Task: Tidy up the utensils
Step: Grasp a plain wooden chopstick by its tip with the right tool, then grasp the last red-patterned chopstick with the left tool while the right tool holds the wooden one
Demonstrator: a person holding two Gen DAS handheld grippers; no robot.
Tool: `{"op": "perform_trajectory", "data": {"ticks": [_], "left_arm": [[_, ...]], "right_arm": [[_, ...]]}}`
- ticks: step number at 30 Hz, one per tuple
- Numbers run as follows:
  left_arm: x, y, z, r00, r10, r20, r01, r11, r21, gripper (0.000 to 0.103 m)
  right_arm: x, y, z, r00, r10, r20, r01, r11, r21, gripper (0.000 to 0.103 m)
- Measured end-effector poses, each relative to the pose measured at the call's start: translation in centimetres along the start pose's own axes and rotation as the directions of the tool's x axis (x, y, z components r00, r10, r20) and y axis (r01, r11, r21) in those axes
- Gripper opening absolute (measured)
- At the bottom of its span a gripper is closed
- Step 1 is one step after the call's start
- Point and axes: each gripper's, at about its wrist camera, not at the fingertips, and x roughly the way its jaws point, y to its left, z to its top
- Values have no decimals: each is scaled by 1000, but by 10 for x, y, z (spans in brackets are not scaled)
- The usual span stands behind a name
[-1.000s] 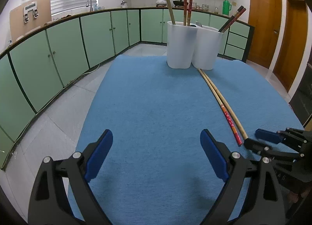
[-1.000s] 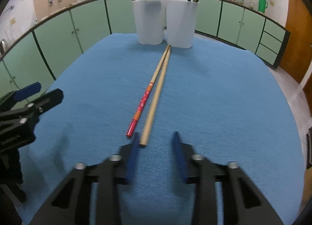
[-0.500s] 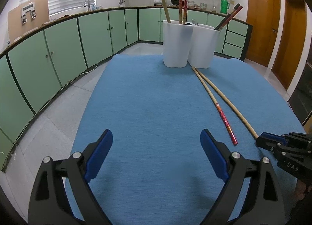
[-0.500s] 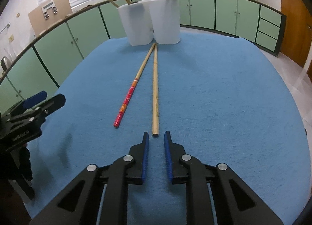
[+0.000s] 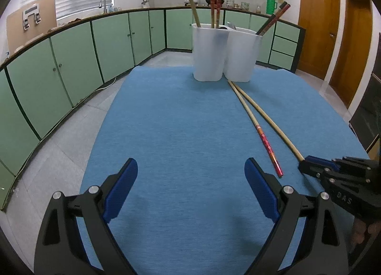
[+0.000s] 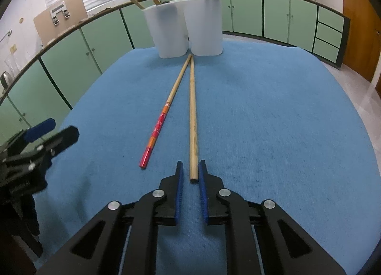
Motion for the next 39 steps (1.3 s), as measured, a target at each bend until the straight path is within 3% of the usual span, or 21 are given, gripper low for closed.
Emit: {"op": "perform_trajectory", "data": {"ticks": [1, 13, 22, 26, 33, 39], "left_arm": [[0, -2, 0, 1000, -2, 0, 2, 1000, 3, 89], [10, -43, 2, 995, -88, -52, 89, 996, 17, 88], [35, -80, -2, 980, -131, -151, 136, 990, 26, 61], [46, -90, -3, 982, -96, -165, 105, 994, 44, 52], [52, -95, 4, 982, -95, -164, 101, 995, 27, 8], [52, -94, 5, 983, -87, -159, 90, 996, 14, 6]], "right_arm": [[0, 0, 0, 1000, -6, 0, 6, 1000, -5, 7], [-38, -47, -8, 997, -58, 48, 53, 995, 89, 7], [-47, -72, -7, 995, -68, 67, 59, 990, 132, 7], [-45, -73, -6, 996, -62, 71, 52, 989, 139, 7], [-43, -79, -7, 996, -55, 73, 43, 987, 154, 7], [-44, -87, -8, 996, -61, 68, 48, 983, 176, 7]]}}
